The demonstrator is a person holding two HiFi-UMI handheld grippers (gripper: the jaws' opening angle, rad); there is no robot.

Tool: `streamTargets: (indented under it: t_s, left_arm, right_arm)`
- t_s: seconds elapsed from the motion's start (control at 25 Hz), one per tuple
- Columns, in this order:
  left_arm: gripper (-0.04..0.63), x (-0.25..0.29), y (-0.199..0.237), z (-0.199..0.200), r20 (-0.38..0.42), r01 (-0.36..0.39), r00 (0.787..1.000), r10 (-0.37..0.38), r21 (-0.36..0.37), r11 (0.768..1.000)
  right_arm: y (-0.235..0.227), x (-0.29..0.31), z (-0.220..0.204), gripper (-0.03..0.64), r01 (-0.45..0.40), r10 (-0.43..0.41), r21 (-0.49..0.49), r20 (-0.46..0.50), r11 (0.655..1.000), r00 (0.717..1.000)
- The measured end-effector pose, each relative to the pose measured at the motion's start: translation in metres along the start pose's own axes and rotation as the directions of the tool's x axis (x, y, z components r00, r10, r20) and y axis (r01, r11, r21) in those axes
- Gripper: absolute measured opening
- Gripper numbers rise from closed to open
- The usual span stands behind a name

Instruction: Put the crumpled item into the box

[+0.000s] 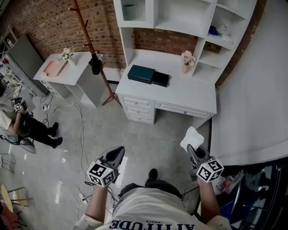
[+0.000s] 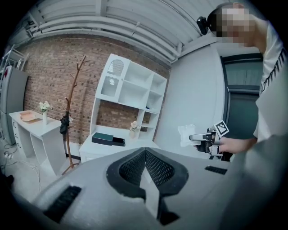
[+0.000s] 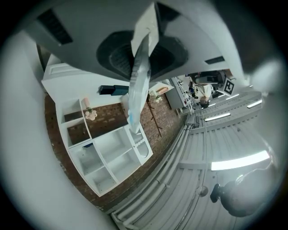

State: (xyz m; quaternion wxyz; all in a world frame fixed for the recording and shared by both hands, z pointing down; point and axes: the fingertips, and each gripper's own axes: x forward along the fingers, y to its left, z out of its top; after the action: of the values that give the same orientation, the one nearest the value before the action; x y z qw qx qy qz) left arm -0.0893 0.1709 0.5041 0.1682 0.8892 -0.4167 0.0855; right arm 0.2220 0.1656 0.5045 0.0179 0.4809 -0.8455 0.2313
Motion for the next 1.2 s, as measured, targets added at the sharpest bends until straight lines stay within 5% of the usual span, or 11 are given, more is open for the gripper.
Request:
streamTargets:
  t_s: [0.72,1.2]
  left_arm:
    - [0.026,0.072,0.014,0.038,0.014,-0.012,1.000,0.012,0.017,1.000]
    - [0.026,0.125,0.078,0.050,0.006,0.029,1.000,-0.029,-0.015,0.999]
  right_arm:
    - [-0.062,0.040,0.045,0.078,-0.006,0.006,0.025,0.019,1.000,1.000]
    - [-0.078,0.102,0.057,0.078,0.035,-0.035,0.012,-0.031,0.999,0.999]
